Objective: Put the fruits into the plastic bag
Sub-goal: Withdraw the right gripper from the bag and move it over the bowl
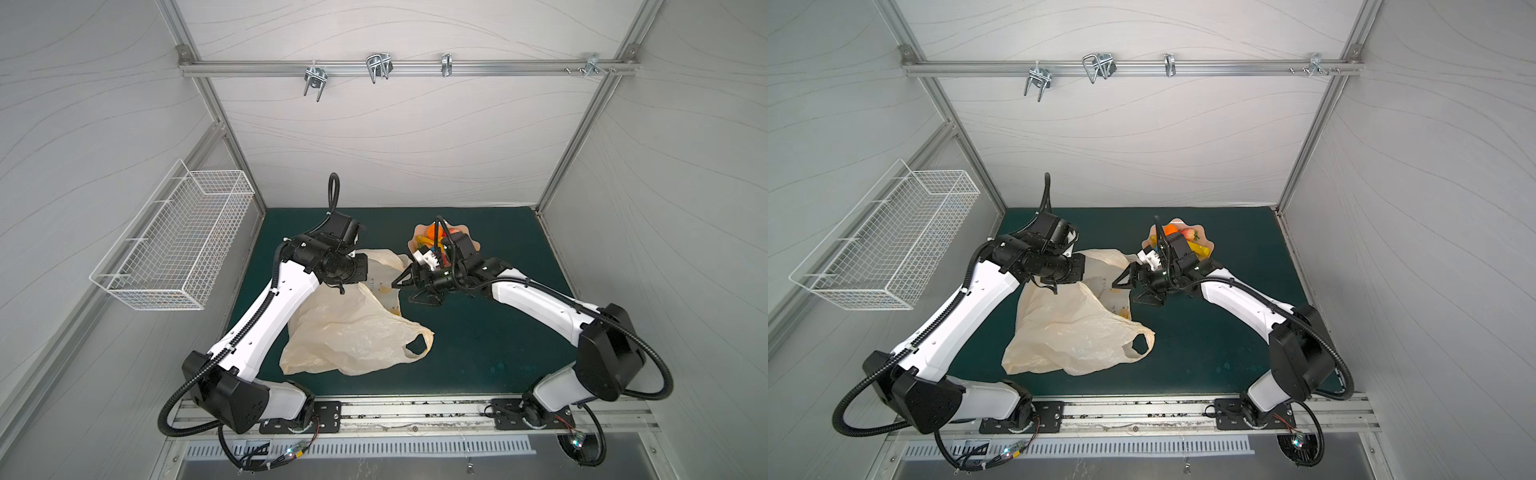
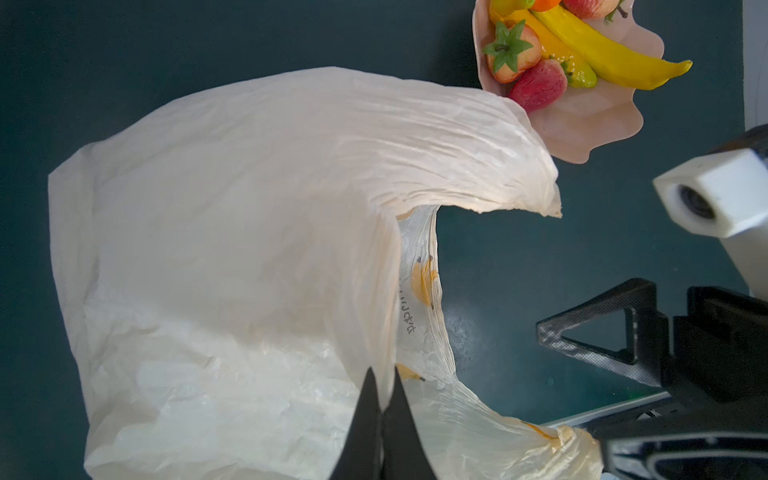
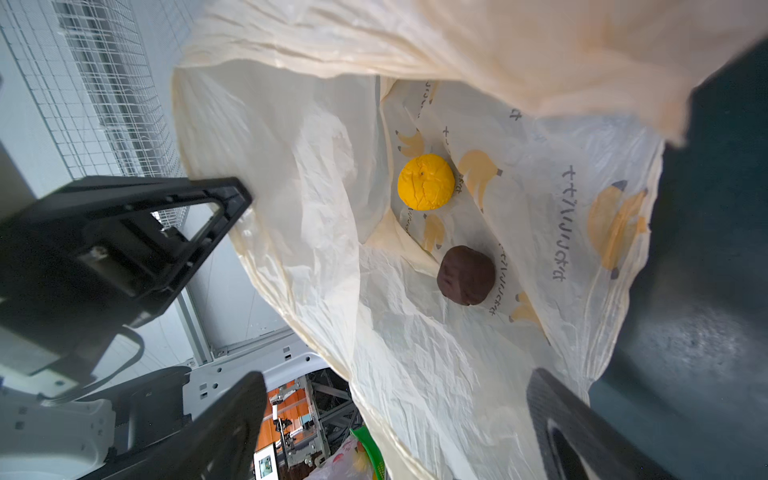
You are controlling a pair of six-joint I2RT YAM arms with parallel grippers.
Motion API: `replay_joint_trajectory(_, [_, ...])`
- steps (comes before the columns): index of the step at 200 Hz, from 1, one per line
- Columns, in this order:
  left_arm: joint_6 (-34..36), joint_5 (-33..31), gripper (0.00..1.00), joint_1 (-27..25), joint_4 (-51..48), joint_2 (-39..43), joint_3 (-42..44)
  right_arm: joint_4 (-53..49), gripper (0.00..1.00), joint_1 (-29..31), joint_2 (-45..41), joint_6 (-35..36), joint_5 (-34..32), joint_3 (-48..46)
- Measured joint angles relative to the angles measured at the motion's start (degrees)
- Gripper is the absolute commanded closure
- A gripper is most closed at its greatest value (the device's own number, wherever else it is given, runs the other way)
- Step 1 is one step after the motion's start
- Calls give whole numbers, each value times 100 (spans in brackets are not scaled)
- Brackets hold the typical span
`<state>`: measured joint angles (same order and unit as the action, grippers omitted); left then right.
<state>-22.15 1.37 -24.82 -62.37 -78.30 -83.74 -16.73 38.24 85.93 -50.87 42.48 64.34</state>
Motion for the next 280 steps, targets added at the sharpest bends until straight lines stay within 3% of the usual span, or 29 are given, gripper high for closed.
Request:
replay_joint_trajectory(80, [74,87,100,57,37,0,0,-1178,5,-787,-201,654,-350,46])
replay_joint_trajectory(118, [79,105,100,57,37,0,0,-1661,14,-999,-63,984,-741,404])
replay_joint_trajectory(154, [83,107,100,57,37,0,0,-2116,21,-1193,496,1408,-1381,1073])
replay_joint_trajectory(189, [85,118,100,57,37,20,0,-2520,20,-1309,1248,1790,-2223,1849])
replay_joint_trajectory(280, [85,216,100,57,33,114,94,-2796,21,-1427,2924,1919,-3558,3174])
